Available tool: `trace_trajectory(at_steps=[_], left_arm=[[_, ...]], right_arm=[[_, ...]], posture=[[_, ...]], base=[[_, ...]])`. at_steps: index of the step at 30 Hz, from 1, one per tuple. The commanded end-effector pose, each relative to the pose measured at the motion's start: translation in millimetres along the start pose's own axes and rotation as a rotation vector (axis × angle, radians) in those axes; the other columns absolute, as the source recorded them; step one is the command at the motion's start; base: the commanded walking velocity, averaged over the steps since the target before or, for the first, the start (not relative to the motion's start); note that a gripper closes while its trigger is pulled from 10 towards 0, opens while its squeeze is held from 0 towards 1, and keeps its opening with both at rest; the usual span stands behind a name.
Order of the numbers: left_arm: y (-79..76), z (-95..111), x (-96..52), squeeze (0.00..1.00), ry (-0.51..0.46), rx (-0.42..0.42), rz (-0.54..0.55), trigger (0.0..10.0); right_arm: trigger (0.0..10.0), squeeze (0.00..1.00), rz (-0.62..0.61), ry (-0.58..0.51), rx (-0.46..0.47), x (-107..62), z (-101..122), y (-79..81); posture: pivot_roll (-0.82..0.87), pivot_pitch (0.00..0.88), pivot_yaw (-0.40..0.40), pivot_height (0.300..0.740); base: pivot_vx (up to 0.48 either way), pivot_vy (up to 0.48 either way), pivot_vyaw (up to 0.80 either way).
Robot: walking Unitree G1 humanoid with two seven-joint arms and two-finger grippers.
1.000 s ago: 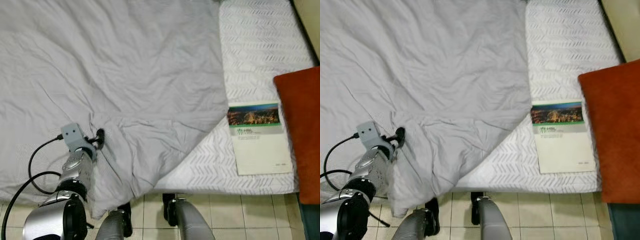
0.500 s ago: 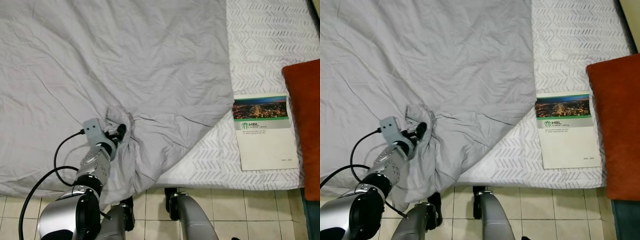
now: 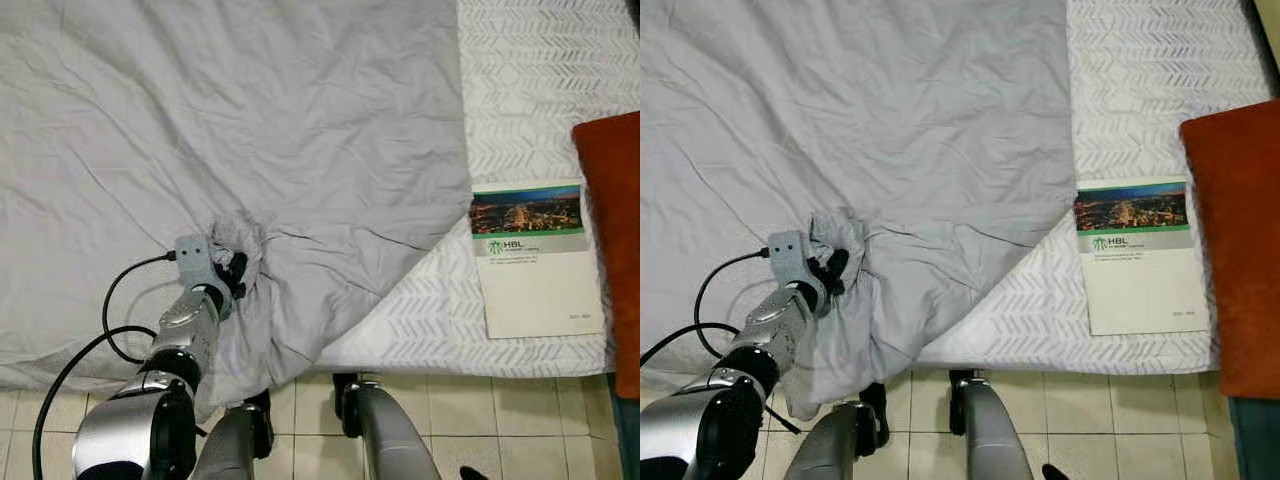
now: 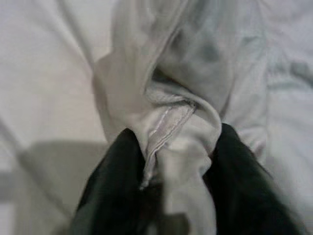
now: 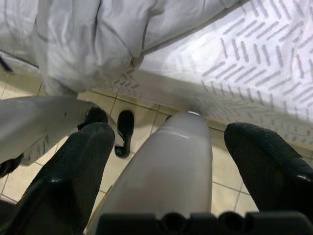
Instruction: Clean up the room
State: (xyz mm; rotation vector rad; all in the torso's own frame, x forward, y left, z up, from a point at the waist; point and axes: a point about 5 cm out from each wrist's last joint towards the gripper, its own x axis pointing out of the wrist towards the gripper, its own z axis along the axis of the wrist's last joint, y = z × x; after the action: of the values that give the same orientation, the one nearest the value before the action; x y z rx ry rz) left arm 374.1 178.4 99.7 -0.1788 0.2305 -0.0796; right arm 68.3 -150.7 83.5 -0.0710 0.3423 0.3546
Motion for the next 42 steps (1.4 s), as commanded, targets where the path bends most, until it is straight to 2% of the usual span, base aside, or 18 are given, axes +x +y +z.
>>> trace_trajectory(at_steps=[1,4,6,7,11,13,15,17,20,22,23,24,28,33,36,42], left_arm=[[-0.1,-33.9,-9.1,0.0,0.13,0.052,-0.036,0.0],[3.5,-37.0,-11.3,0.0,0.137,0.086,-0.036,0.0],[6.5,-45.5,-15.7,0.0,0.153,0.114,-0.041,0.0],[6.5,-45.5,-15.7,0.0,0.153,0.114,-0.041,0.0],[-5.7,-57.5,-18.1,0.0,0.155,0.142,-0.068,0.0],[-8.4,-60.2,-18.5,0.0,0.159,0.137,-0.065,0.0],[-24.0,-70.7,-20.4,0.0,0.174,0.173,-0.121,0.0],[-47.3,-76.9,-21.0,0.0,0.163,0.207,-0.217,0.0],[-62.7,-77.4,-20.4,0.0,0.147,0.248,-0.269,0.0],[-66.4,-76.4,-19.9,0.0,0.139,0.263,-0.285,0.0],[-72.5,-72.9,-18.1,0.0,0.12,0.317,-0.297,7.0],[-74.3,-69.9,-17.1,0.0,0.105,0.323,-0.305,10.0],[-76.5,-61.8,-13.6,0.0,0.081,0.354,-0.31,10.0],[-83.7,-63.7,-13.5,0.0,0.099,0.393,-0.343,10.0],[-92.0,-71.7,-17.1,0.0,0.109,0.432,-0.379,10.0],[-101.8,-92.1,-27.6,0.0,0.15,0.451,-0.439,10.0]], right_arm=[[10.0,0.0,-0.021,0.088,0.046,-4.8,-16.3,-2.3],[10.0,0.0,-0.023,0.094,0.054,-1.2,-20.3,-5.7],[10.0,0.0,-0.02,0.104,0.047,6.7,-27.0,-12.2],[10.0,0.0,-0.02,0.104,0.047,6.7,-27.0,-12.2],[10.0,0.0,-0.037,0.085,0.022,33.3,-33.9,-31.2],[10.0,0.0,-0.041,0.081,0.021,39.4,-34.9,-35.0],[10.0,0.0,-0.056,0.068,0.011,54.4,-36.0,-43.3],[10.0,0.0,-0.079,0.036,-0.008,69.8,-31.3,-52.6],[10.0,0.0,-0.108,0.019,-0.014,89.9,-31.0,-64.1],[10.0,0.0,-0.12,0.017,-0.018,94.3,-31.0,-67.9],[10.0,0.0,-0.154,0.002,-0.014,104.4,-29.4,-77.3],[10.0,0.0,-0.166,-0.004,-0.018,109.5,-28.2,-81.1],[10.0,0.0,-0.196,-0.035,-0.034,125.3,-20.6,-93.7],[10.0,0.0,-0.203,-0.039,-0.05,133.4,-20.3,-101.1],[10.0,0.0,-0.202,-0.03,-0.057,133.9,-24.9,-103.2],[10.0,0.0,-0.187,-0.01,-0.077,134.9,-29.1,-104.1]], posture=[[-0.34,0.626,-0.039,0.74],[-0.32,0.616,-0.032,0.74],[-0.29,0.56,-0.012,0.74],[-0.29,0.56,-0.012,0.74],[-0.25,0.445,0.021,0.74],[-0.24,0.435,0.025,0.74],[-0.25,0.354,0.057,0.74],[-0.26,0.265,0.082,0.74],[-0.26,0.177,0.101,0.74],[-0.26,0.164,0.104,0.74],[-0.25,0.107,0.122,0.74],[-0.25,0.097,0.125,0.74],[-0.25,0.063,0.139,0.74],[-0.26,0.06,0.153,0.74],[-0.26,0.072,0.152,0.74],[-0.27,0.084,0.151,0.74]], base=[[0.0,0.0,0.0],[0.0,0.0,0.0],[0.0,0.0,0.0],[0.0,0.0,0.0],[0.0,0.0,0.0],[0.0,0.0,0.0],[0.0,0.0,0.0],[0.0,0.0,0.0],[0.0,0.0,0.0],[0.0,0.0,0.0],[0.0,0.0,0.0],[0.0,0.0,0.0],[0.0,-0.236,0.0],[0.0,-0.472,0.0],[0.0,-0.477,0.0],[0.0,-0.48,0.0]])
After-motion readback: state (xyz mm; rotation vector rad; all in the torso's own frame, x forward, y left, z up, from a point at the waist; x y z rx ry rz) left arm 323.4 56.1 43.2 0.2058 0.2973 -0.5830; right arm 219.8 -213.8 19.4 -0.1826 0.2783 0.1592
